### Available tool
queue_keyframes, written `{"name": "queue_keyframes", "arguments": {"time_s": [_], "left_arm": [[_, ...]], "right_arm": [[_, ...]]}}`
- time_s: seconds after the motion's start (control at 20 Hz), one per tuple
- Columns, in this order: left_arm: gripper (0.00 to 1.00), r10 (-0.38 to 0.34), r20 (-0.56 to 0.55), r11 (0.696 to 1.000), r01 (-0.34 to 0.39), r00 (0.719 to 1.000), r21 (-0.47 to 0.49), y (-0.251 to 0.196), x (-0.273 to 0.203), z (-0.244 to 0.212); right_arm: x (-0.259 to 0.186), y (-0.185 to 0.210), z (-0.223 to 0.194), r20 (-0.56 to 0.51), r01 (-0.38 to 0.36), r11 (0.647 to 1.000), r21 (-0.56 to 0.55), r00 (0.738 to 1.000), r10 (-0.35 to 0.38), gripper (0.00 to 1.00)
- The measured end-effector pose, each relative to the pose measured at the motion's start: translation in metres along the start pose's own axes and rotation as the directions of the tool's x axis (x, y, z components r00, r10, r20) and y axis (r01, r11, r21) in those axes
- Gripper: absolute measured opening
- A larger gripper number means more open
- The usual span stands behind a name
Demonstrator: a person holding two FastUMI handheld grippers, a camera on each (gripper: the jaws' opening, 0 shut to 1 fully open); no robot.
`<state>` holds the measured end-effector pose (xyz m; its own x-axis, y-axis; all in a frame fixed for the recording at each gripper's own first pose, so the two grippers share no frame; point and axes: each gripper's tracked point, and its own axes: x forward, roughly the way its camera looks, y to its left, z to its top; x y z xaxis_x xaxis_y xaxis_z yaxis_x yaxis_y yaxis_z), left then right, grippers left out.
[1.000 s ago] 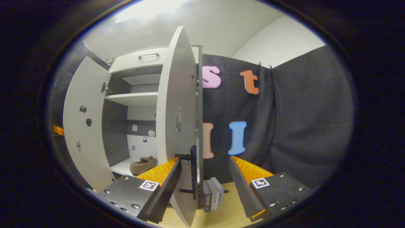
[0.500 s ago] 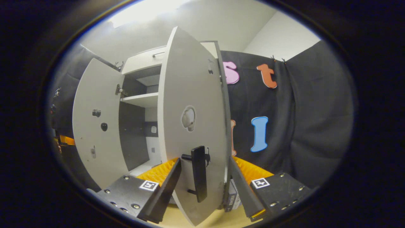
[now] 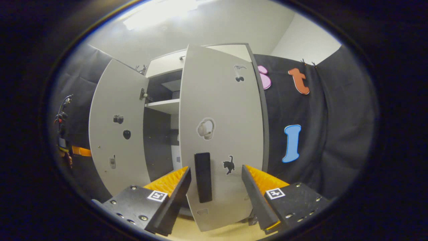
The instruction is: Grab one shoe with the right hand and put it into the shoe cabinet, grab the other shoe with the left hand and put it into the shoe cabinet; then close the right door with the right hand and the left door with the left hand.
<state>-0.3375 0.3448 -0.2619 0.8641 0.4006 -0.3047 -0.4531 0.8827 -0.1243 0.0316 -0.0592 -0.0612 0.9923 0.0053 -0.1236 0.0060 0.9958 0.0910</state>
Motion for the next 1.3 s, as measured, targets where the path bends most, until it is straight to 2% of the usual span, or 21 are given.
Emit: {"name": "queue_keyframes", "arguments": {"time_s": [0.1,0.15,0.2,0.25,0.35,0.4,0.45,0.5,0.55,0.65,0.7,0.75,0.8,1.1,1.15,1.2,1.25,1.3], "left_arm": [[0.73,-0.006,-0.003,1.000,0.006,1.000,-0.002,-0.001,0.004,-0.001],[0.80,-0.009,-0.006,1.000,0.009,1.000,-0.002,-0.002,0.007,-0.001],[0.80,-0.013,-0.007,1.000,0.013,1.000,0.000,-0.003,0.010,-0.002],[0.73,-0.017,-0.009,1.000,0.017,1.000,0.002,-0.005,0.011,-0.002],[0.73,-0.026,-0.012,1.000,0.026,1.000,0.008,-0.007,0.016,-0.002],[0.80,-0.030,-0.012,0.999,0.030,0.999,0.010,-0.010,0.018,-0.003],[0.80,-0.034,-0.013,0.999,0.035,0.999,0.013,-0.011,0.020,-0.003],[0.73,-0.038,-0.016,0.999,0.038,0.999,0.015,-0.013,0.023,-0.004],[0.80,-0.040,-0.018,0.999,0.041,0.999,0.017,-0.014,0.025,-0.004],[0.80,-0.034,-0.023,0.999,0.034,0.999,0.026,-0.014,0.027,-0.005],[0.73,-0.029,-0.025,0.999,0.030,0.999,0.032,-0.013,0.030,-0.007],[0.74,-0.025,-0.027,0.999,0.026,0.999,0.036,-0.012,0.031,-0.007],[0.80,-0.023,-0.028,0.999,0.024,0.999,0.036,-0.011,0.032,-0.007],[0.80,-0.034,-0.028,0.998,0.035,0.999,0.049,-0.012,0.036,-0.007],[0.74,-0.037,-0.027,0.998,0.038,0.999,0.053,-0.013,0.035,-0.006],[0.74,-0.041,-0.024,0.997,0.043,0.999,0.059,-0.014,0.036,-0.006],[0.80,-0.046,-0.022,0.997,0.048,0.999,0.068,-0.015,0.036,-0.006],[0.78,-0.050,-0.019,0.996,0.052,0.999,0.075,-0.016,0.036,-0.006]], "right_arm": [[-0.009,-0.002,0.003,-0.001,0.012,1.000,0.005,1.000,-0.012,0.91],[-0.009,-0.003,0.003,0.000,0.018,1.000,0.005,1.000,-0.018,0.91],[-0.009,-0.003,0.003,0.001,0.024,1.000,0.004,1.000,-0.024,0.91],[-0.010,-0.004,0.003,0.001,0.029,1.000,0.003,1.000,-0.029,0.91],[-0.010,-0.006,0.005,0.004,0.041,0.999,0.006,0.999,-0.041,0.91],[-0.009,-0.006,0.004,0.005,0.045,0.999,0.008,0.999,-0.045,0.91],[-0.009,-0.006,0.004,0.005,0.049,0.999,0.010,0.999,-0.049,0.91],[-0.008,-0.009,0.004,0.005,0.052,0.999,0.012,0.999,-0.052,0.91],[-0.007,-0.011,0.005,0.004,0.054,0.998,0.012,0.999,-0.054,0.91],[-0.006,-0.010,0.002,0.000,0.058,0.998,0.014,0.998,-0.058,0.91],[-0.006,-0.010,0.001,-0.002,0.059,0.998,0.017,0.998,-0.059,0.91],[-0.005,-0.010,0.000,-0.003,0.059,0.998,0.018,0.998,-0.059,0.91],[-0.005,-0.011,0.000,-0.004,0.061,0.998,0.019,0.998,-0.061,0.91],[-0.001,-0.012,-0.006,-0.012,0.064,0.997,0.039,0.998,-0.064,0.91],[0.000,-0.011,-0.006,-0.013,0.063,0.997,0.047,0.998,-0.062,0.91],[0.001,-0.010,-0.007,-0.013,0.060,0.997,0.055,0.998,-0.060,0.92],[0.001,-0.010,-0.007,-0.013,0.059,0.996,0.061,0.998,-0.058,0.92],[0.001,-0.009,-0.008,-0.013,0.059,0.996,0.063,0.998,-0.058,0.92]]}}
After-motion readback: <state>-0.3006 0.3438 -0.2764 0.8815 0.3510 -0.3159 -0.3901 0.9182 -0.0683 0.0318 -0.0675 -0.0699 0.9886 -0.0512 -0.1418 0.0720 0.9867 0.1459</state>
